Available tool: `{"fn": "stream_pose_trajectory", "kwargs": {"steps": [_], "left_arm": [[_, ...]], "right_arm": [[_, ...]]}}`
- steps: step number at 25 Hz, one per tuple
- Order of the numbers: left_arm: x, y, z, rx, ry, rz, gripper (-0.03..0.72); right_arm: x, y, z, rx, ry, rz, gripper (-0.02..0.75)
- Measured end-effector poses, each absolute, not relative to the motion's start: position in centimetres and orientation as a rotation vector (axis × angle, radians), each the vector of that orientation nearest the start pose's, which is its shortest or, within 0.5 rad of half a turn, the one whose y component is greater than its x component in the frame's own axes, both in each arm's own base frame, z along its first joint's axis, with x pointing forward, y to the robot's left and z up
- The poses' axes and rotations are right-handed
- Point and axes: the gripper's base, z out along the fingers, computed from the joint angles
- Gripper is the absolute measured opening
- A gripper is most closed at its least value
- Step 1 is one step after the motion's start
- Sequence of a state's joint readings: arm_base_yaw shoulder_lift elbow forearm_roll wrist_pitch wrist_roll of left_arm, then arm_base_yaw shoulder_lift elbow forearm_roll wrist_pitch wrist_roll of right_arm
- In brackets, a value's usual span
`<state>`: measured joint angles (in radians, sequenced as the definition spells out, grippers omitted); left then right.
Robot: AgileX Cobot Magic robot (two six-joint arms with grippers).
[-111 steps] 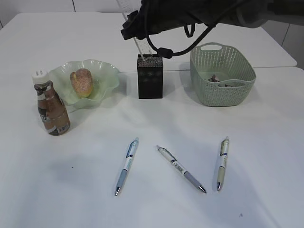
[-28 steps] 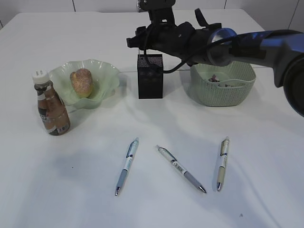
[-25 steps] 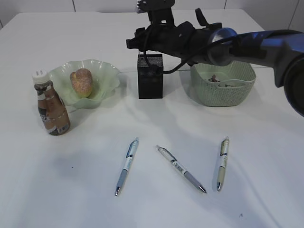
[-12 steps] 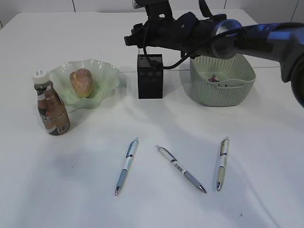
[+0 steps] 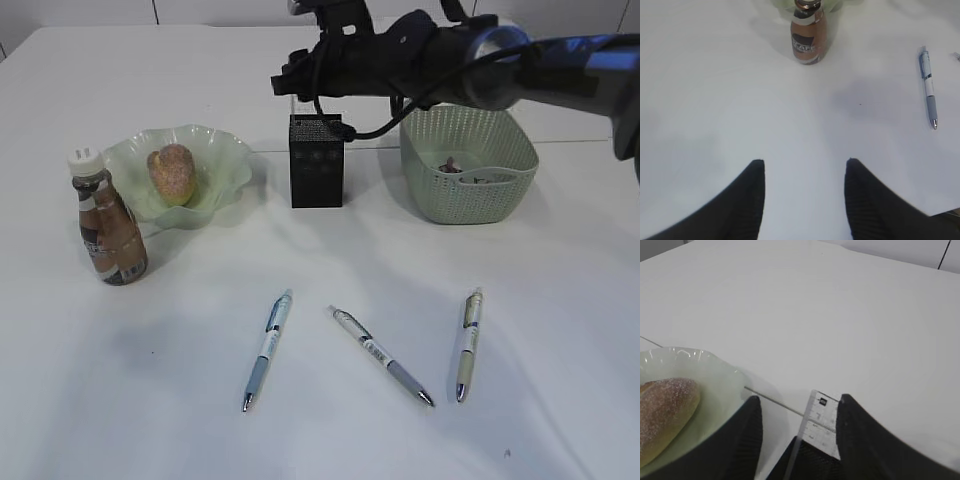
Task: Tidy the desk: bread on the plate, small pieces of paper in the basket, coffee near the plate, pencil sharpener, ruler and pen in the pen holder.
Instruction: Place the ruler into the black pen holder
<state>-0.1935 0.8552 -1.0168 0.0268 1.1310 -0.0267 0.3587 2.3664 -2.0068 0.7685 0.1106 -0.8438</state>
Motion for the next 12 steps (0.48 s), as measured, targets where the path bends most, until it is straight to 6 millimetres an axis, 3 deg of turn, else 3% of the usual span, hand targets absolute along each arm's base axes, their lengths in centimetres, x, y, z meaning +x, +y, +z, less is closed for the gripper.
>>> {"fn": "stream_pose_trajectory", "kwargs": {"steps": [6, 12], "left_arm": [[13.7, -2.5, 37.4, 0.208, 2.442, -0.062, 0.358], [13.7, -2.5, 37.4, 0.207, 2.44, -0.063, 0.358]], "right_arm": [[52.2, 17.1, 24.0, -0.528, 1.927, 0.294, 0.389], [50.7, 16.3, 25.9, -0.729, 1.978, 0.264, 0.389]]}}
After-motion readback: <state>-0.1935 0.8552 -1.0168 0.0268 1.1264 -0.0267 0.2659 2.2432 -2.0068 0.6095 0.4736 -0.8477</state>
